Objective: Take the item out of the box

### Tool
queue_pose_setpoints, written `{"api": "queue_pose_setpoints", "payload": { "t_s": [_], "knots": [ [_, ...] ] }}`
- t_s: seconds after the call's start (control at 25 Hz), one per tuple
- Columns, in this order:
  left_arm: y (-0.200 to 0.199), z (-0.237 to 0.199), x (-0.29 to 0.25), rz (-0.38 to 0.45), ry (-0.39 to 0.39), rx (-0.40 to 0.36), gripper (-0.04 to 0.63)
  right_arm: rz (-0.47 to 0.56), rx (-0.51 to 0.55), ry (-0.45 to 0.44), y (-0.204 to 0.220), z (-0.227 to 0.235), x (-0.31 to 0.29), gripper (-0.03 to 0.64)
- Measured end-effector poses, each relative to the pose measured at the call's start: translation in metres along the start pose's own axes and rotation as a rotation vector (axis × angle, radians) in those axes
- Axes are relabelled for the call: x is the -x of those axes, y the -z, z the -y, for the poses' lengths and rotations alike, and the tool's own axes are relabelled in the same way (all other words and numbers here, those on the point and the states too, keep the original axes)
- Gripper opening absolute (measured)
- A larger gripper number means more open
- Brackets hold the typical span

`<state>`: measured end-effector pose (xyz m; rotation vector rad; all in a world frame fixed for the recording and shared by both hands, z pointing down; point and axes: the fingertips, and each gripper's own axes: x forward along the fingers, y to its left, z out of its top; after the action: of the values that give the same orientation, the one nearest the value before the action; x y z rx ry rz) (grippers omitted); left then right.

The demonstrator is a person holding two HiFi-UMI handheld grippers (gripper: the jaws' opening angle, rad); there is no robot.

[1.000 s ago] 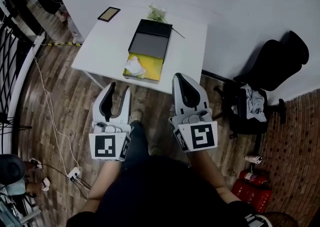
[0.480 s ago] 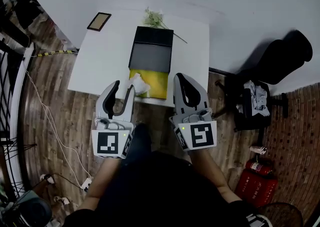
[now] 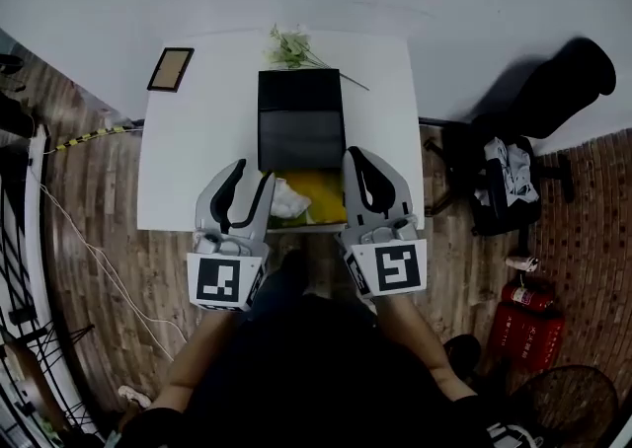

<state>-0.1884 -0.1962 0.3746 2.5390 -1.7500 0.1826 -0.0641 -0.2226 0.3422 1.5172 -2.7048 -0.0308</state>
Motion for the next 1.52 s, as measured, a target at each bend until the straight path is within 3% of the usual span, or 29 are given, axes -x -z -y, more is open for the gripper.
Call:
{"api": "queue_pose_setpoints", "payload": {
  "t_s": [0.28, 0.72, 1.04, 1.52],
  "knots": [
    [0.025, -0.006, -0.027, -0.065, 0.103, 0.003, 0.164, -0.052, -0.016, 0.062, 0.023, 0.002, -0.015, 0.011],
    [0.087, 0.012, -0.04, -0.209, 0.208, 0.027, 0.164, -0.202, -0.021, 0.084, 0.072, 0.004, -0.009, 0.011],
    [0.133, 0.023, -0.036, -0.332, 0.227, 0.005, 0.165, -0.246, 0.007, -0.012, 0.109, -0.002, -0.007, 0.011],
    [0.197, 0.041, -0.021, -0.511, 0.258, -0.048, 0.181, -0.273, 0.022, -0.109, 0.112, -0.009, -0.013, 0.011]
  ]
}}
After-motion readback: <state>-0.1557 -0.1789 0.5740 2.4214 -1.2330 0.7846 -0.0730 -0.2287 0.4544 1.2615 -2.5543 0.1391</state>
